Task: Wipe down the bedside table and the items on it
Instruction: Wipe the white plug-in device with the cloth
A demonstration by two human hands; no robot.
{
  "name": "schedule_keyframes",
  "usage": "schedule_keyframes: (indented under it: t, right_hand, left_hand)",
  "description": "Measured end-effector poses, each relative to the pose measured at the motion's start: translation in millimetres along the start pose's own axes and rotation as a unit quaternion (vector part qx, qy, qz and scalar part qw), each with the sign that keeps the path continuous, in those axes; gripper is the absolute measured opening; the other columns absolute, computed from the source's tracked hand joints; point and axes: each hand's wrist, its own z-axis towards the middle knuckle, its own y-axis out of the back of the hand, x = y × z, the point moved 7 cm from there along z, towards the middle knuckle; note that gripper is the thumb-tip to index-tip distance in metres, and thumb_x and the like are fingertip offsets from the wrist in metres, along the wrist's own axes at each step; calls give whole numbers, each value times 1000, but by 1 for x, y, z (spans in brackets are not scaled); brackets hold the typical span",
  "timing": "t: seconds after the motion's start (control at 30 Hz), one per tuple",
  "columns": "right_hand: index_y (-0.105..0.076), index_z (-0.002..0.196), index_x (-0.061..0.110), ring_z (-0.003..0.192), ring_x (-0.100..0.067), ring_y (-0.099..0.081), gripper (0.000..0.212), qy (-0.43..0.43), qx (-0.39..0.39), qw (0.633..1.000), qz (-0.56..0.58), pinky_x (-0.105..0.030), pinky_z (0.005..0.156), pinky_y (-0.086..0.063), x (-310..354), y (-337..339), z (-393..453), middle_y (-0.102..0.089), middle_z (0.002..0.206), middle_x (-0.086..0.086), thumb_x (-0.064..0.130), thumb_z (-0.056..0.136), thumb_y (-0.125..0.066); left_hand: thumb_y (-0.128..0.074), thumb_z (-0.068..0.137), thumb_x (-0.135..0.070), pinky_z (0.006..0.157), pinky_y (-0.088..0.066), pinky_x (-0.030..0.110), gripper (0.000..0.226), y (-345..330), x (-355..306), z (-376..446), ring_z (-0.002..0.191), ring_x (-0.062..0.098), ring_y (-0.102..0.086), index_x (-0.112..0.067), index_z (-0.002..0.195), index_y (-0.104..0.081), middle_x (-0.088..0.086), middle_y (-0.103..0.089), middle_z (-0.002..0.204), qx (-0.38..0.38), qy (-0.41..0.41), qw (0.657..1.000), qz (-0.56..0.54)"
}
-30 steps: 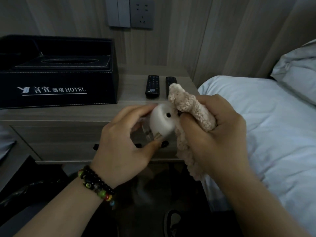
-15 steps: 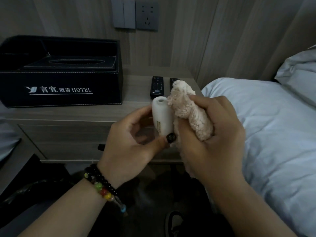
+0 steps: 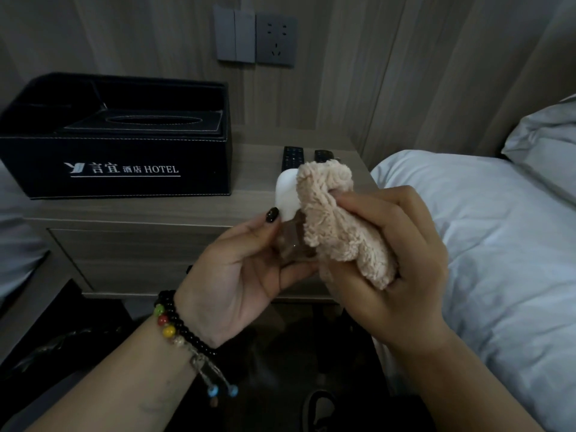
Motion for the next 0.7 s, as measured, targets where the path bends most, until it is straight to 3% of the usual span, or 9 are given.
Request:
schedule_keyframes:
  t: [0.13, 0.3, 0.43, 0.53, 0.63, 0.7]
  right_hand:
    - [-63, 106, 1, 90, -5, -55, 31, -43, -16, 999, 20, -13, 82, -40, -8, -3, -1, -60, 91, -12, 10, 77, -67]
    - [-66, 102, 0, 86, -5, -57, 33, -32, 11, 999, 36, -12, 79, -40, -5, -8, -5, -61, 89, -11, 11, 72, -68]
    - [-65, 98, 7, 84, 3, -55, 22, -100, -55, 993, 33, -10, 76, -39, -16, -1, -8, -61, 86, -2, 12, 76, -63]
    - [-64, 93, 14, 79, -2, -59, 17, -222, -133, 963, 81, -16, 72, -44, -25, -5, -24, -64, 85, 1, 19, 78, -58]
    - [-65, 87, 12, 72, -4, -59, 16, -312, -153, 928, 136, -18, 64, -46, -25, -19, -37, -63, 77, 6, 22, 78, -58]
    - [-65, 84, 12, 69, -3, -58, 8, -384, -192, 886, 176, -17, 60, -48, -34, -22, -43, -63, 74, 4, 16, 81, -59]
  left_hand:
    - [-55, 84, -17, 81, -57, 40, 40, 2, 5, 1, 104, 31, -66, 5, 117, -62, 23, -64, 118, -32, 12, 999, -29]
    - [-55, 81, -20, 79, -57, 38, 38, 3, 7, 1, 98, 28, -67, 2, 109, -68, 20, -67, 111, -37, 24, 998, -37]
    - [-53, 85, -19, 85, -56, 37, 36, -1, 12, 2, 99, 25, -65, 4, 111, -64, 18, -66, 110, -29, 43, 999, 18]
    - [-49, 91, -23, 89, -53, 38, 41, 5, 19, 6, 102, 26, -63, 4, 121, -58, 18, -64, 114, -55, 45, 997, 23]
    - [-42, 96, -29, 102, -42, 43, 44, 15, 26, 8, 113, 31, -56, -3, 129, -56, 20, -59, 126, -95, 68, 993, 32]
    - [-45, 91, -26, 93, -47, 38, 41, 23, 23, 10, 101, 26, -61, -2, 120, -60, 18, -64, 115, -134, 59, 988, 41]
